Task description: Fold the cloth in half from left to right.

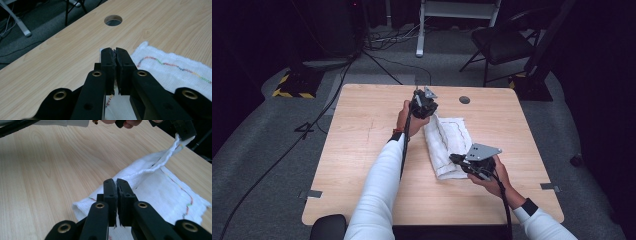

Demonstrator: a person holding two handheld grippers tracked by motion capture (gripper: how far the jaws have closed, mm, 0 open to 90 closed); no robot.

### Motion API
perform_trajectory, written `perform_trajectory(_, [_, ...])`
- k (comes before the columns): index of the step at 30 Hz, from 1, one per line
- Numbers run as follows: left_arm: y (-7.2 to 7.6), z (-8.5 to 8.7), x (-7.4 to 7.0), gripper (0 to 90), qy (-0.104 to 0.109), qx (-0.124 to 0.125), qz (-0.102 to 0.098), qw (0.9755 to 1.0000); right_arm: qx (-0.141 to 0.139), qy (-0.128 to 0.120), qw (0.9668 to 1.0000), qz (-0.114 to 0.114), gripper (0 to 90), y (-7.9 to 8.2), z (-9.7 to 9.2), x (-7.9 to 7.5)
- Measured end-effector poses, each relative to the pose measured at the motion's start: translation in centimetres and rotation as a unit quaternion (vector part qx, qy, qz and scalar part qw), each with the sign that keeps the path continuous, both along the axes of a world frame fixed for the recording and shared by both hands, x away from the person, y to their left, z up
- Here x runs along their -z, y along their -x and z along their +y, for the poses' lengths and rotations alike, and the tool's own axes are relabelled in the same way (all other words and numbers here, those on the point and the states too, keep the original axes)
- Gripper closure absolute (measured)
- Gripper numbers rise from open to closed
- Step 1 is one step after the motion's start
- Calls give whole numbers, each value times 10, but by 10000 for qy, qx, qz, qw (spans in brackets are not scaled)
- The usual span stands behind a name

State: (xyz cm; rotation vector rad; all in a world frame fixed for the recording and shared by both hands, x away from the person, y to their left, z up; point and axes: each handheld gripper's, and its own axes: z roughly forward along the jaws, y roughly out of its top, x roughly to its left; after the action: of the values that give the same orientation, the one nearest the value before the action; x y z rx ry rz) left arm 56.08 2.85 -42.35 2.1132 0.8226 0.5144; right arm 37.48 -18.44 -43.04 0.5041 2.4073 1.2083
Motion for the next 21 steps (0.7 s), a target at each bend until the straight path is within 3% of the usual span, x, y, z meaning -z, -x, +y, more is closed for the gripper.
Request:
perform_trajectory(10, [-4, -31, 9, 853, 13, 157, 74, 9998, 293, 94, 9995, 94, 872, 1, -32, 9])
perform_trajectory(21, [-7, -60, 13, 849, -82, 277, 54, 9996, 415, 180, 9988, 188, 871, 5, -49, 16])
